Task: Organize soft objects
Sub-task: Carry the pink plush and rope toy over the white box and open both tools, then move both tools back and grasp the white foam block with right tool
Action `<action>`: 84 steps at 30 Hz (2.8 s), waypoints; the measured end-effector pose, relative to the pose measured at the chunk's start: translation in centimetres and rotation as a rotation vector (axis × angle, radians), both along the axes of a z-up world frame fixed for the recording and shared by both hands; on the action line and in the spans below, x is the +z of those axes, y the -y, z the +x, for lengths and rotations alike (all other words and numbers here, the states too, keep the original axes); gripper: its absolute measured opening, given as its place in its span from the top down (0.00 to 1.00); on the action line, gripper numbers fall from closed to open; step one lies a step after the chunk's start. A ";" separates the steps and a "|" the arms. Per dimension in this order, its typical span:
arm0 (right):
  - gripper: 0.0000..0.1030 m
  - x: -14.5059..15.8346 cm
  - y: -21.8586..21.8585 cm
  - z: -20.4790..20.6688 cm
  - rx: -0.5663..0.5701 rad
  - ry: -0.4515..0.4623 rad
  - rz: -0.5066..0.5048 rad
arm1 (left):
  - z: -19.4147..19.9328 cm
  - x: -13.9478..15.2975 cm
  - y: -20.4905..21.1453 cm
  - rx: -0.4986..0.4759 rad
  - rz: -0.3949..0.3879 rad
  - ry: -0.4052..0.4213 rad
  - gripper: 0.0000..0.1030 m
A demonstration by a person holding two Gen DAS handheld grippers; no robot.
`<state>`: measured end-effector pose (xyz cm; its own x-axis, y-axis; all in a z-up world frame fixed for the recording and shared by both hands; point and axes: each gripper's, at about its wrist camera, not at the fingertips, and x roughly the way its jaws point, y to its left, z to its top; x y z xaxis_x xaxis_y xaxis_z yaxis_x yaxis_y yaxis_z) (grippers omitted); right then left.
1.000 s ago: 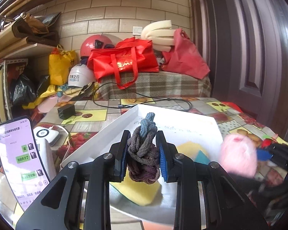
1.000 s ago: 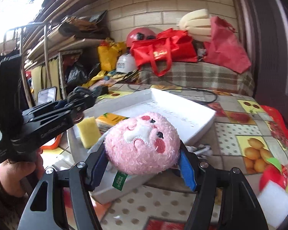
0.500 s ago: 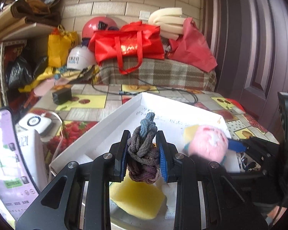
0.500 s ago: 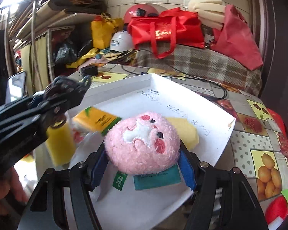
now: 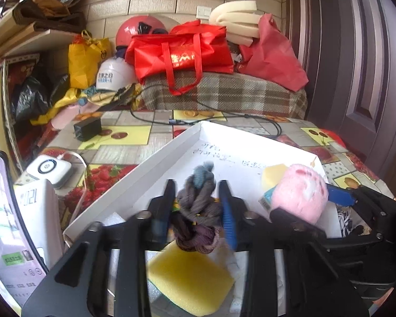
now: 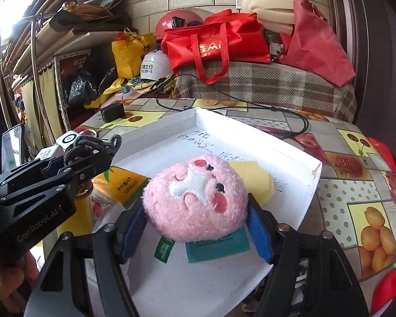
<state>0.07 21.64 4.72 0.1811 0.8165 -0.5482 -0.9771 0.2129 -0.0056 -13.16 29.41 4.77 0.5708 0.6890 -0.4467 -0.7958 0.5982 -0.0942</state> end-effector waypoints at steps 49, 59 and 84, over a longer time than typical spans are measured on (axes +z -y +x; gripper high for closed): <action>0.13 1.0 22.7 11.0 -0.370 -0.027 0.090 | 3.7 1.0 12.9 -0.453 0.081 -0.016 0.00; 0.13 0.3 20.3 11.9 -0.223 0.001 -0.001 | 9.2 0.2 18.2 -0.630 0.076 -0.152 0.00; 0.17 -2.7 18.9 9.5 -0.024 -0.116 -0.240 | 12.1 -1.5 15.8 -0.595 -0.123 -0.214 0.00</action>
